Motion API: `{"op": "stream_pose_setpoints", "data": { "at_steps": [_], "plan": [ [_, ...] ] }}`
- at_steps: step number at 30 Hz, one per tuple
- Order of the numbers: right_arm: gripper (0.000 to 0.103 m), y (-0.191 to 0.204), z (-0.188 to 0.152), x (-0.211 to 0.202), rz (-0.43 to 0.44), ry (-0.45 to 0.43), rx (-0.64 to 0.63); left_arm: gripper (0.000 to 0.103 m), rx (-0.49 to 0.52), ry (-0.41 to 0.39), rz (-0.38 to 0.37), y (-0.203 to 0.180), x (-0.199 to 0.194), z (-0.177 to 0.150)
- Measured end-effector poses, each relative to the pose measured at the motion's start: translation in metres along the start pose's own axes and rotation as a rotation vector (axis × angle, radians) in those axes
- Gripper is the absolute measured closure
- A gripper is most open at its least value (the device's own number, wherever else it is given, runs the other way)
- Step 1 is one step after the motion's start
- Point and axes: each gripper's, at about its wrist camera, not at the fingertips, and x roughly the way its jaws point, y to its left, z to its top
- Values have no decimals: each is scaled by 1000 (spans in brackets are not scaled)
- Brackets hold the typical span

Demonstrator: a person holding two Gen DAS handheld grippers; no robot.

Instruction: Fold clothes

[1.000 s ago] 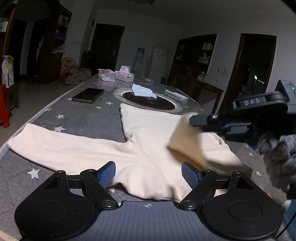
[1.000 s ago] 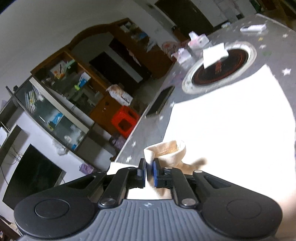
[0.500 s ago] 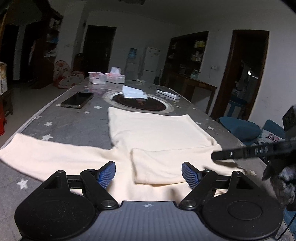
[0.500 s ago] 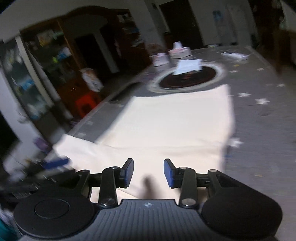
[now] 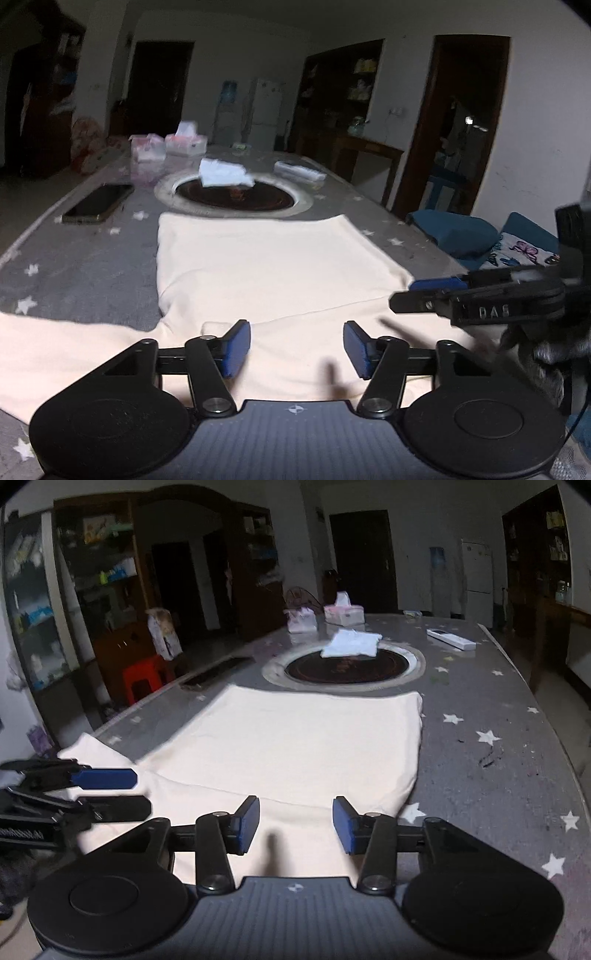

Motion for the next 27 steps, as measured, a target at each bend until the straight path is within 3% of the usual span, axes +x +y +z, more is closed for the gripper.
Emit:
{"op": "stream_pose_setpoints", "data": {
  "at_steps": [5, 12, 15, 20, 27],
  "plan": [
    [58, 3, -9, 8, -16, 15, -48, 53, -48, 35, 21, 15, 10, -5],
    [23, 25, -11, 5, -34, 2, -161, 37, -88, -7, 61, 23, -7, -2],
    [21, 30, -15, 8, -45, 13, -188, 34, -121, -21, 98, 33, -19, -3],
    [14, 34, -15, 8, -45, 19, -205, 31, -174, -67, 214, 58, -43, -3],
    [0, 33, -16, 15, -46, 44, -212, 31, -281, -120, 505, 107, -69, -7]
  ]
}}
